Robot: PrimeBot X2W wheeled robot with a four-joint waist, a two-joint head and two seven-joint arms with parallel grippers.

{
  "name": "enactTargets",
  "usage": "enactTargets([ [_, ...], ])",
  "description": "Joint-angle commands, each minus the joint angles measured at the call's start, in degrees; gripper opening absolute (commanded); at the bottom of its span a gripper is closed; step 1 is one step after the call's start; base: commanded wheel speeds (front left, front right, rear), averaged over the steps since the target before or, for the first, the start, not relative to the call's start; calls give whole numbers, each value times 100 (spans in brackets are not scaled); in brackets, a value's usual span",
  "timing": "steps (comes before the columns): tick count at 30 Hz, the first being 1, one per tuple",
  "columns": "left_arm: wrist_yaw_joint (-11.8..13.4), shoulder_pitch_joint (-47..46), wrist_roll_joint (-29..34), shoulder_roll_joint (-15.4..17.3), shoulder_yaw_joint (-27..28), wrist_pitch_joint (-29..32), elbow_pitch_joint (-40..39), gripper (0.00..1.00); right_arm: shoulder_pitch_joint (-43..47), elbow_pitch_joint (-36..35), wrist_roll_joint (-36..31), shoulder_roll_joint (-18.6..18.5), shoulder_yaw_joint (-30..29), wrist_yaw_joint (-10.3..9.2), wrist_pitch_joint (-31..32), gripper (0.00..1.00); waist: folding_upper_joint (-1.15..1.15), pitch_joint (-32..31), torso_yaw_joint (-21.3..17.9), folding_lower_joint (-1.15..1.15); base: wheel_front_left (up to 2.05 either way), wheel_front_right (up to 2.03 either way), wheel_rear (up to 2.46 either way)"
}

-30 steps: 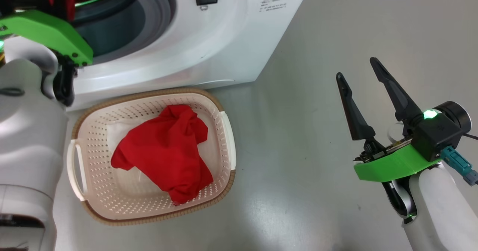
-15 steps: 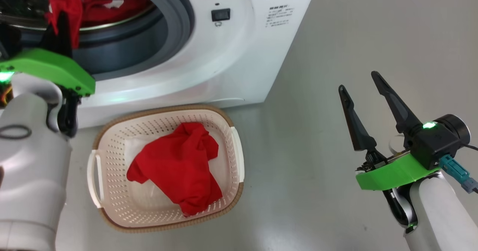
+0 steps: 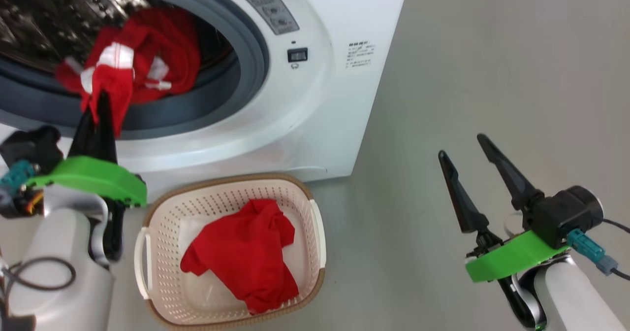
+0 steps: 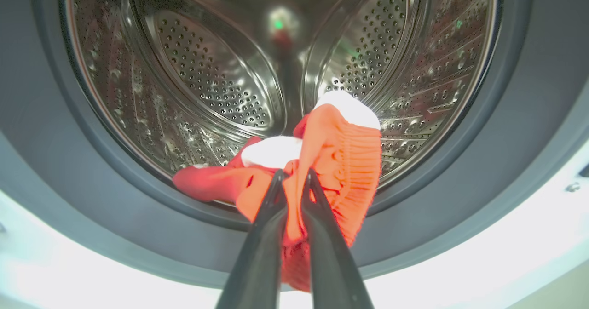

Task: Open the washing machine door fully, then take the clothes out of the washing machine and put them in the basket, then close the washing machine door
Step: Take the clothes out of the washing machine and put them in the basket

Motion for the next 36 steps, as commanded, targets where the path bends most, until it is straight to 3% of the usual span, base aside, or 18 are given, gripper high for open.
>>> enactTargets([
  [1, 45, 112, 89, 205, 214, -52, -265, 0, 89, -97, 55, -72, 132, 36, -36, 100, 0, -252, 7, 0, 0, 0, 0],
  [17, 275, 1417, 296, 113, 317, -5, -2033, 0, 314, -37, 77, -4, 11, 36, -36, 100, 0, -773, 72, 0, 0, 0, 0],
  [29, 672, 2620, 268, 188, 401, 546, -4237, 0, 434, -33, 126, 108, -43, 36, -36, 100, 0, -949, 98, 0, 0, 0, 0],
  [36, 816, 3182, 231, 48, 218, 858, -5007, 0, 432, -64, 120, 132, -76, 36, -36, 100, 0, -890, 170, 0, 0, 0, 0],
])
